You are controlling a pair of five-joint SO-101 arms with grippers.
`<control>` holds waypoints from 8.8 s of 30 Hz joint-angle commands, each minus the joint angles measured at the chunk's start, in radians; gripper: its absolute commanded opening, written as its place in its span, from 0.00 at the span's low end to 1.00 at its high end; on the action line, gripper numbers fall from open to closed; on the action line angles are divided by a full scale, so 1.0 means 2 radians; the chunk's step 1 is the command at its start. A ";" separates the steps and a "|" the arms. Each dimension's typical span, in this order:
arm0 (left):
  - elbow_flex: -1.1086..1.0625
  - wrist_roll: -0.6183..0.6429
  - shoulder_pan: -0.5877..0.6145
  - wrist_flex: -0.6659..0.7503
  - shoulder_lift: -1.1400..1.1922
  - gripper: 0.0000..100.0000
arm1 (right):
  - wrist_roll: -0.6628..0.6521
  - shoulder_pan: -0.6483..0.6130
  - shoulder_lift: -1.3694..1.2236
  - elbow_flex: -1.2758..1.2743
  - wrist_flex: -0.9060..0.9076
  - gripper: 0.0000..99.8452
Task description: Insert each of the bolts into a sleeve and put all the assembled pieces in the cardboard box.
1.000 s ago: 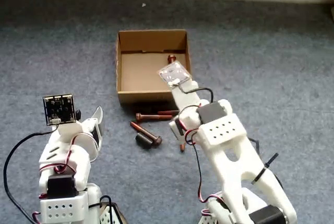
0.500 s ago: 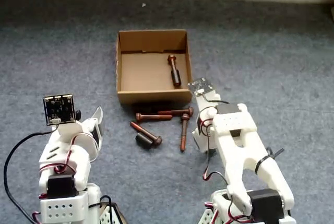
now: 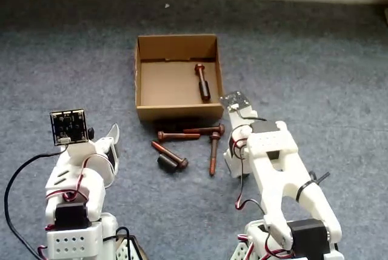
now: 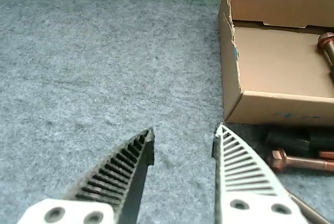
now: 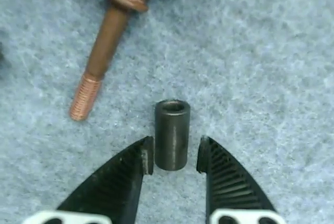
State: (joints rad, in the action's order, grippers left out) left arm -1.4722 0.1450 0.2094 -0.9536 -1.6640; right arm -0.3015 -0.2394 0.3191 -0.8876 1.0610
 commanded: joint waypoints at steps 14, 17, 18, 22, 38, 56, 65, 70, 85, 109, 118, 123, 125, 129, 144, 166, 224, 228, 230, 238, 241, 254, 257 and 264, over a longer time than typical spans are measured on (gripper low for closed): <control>0.010 0.002 0.000 0.010 -0.003 0.19 | 0.024 0.006 0.017 -0.091 -0.105 0.01; 0.035 -0.015 -0.003 0.007 0.002 0.19 | 0.082 0.006 0.017 -0.076 -0.099 0.01; 0.042 -0.025 -0.013 0.006 0.002 0.19 | 0.101 0.006 0.017 -0.067 -0.088 0.01; 0.068 -0.070 -0.076 -0.024 0.003 0.17 | 0.166 0.006 0.017 -0.027 -0.046 0.01; 0.373 -0.260 -0.182 -0.128 0.411 0.19 | 0.236 0.086 0.182 -0.122 -0.132 0.01; 0.666 -0.004 -0.378 -0.129 0.910 0.19 | 0.282 0.209 0.188 -0.126 -0.138 0.01; 0.779 0.077 -0.385 -0.129 1.048 0.19 | 0.282 0.211 0.188 -0.126 -0.138 0.01; 0.801 0.077 -0.385 -0.127 1.102 0.18 | 0.282 0.211 0.188 -0.126 -0.138 0.01; 0.814 0.072 -0.434 -0.168 1.098 0.01 | 0.282 0.214 0.188 -0.126 -0.138 0.01; 0.590 -0.070 -0.320 -0.189 0.534 0.01 | 0.277 0.070 0.306 -0.046 -0.027 0.01; 0.462 -0.068 -0.232 -0.091 0.329 0.01 | 0.242 -0.138 0.491 -0.089 -0.043 0.01; 0.433 -0.067 -0.227 -0.064 0.247 0.01 | 0.204 -0.192 0.524 -0.149 -0.115 0.01; 0.432 -0.066 -0.224 -0.061 0.226 0.01 | 0.184 -0.210 0.537 -0.178 -0.148 0.01; 0.431 -0.066 -0.210 -0.043 0.202 0.01 | 0.153 -0.257 0.590 -0.234 -0.198 0.01; 0.402 -0.066 -0.267 -0.043 0.197 0.01 | 0.119 -0.299 0.758 -0.316 -0.215 0.01; 0.325 -0.065 -0.290 -0.044 0.196 0.01 | 0.123 -0.313 0.758 -0.316 -0.217 0.01; -0.025 -0.067 0.007 -0.002 0.021 0.23 | 0.189 -0.092 -0.274 0.500 -0.191 0.02; -0.025 -0.068 0.007 -0.002 0.021 0.23 | 0.189 -0.094 -0.298 0.516 -0.160 0.13; -0.025 -0.068 0.007 -0.002 0.021 0.23 | 0.189 -0.102 -0.295 0.518 -0.124 0.17; -0.025 -0.068 0.008 -0.002 0.021 0.23 | 0.186 -0.123 -0.179 0.516 0.047 0.17; -0.023 -0.067 0.013 -0.002 0.021 0.23 | 0.163 -0.142 -0.140 0.514 0.119 0.17; -0.020 -0.066 0.064 -0.001 0.021 0.23 | 0.101 -0.291 -0.088 0.329 0.205 0.17; -0.020 -0.066 0.064 -0.001 0.021 0.23 | 0.102 -0.319 -0.087 0.284 0.154 0.17; -0.020 -0.066 0.064 -0.002 0.021 0.23 | 0.102 -0.353 -0.092 0.194 0.028 0.17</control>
State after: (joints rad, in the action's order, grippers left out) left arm -1.5259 0.0161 0.3291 -0.9735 -1.6134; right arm -0.0928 -0.9268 0.0982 -0.4687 1.2052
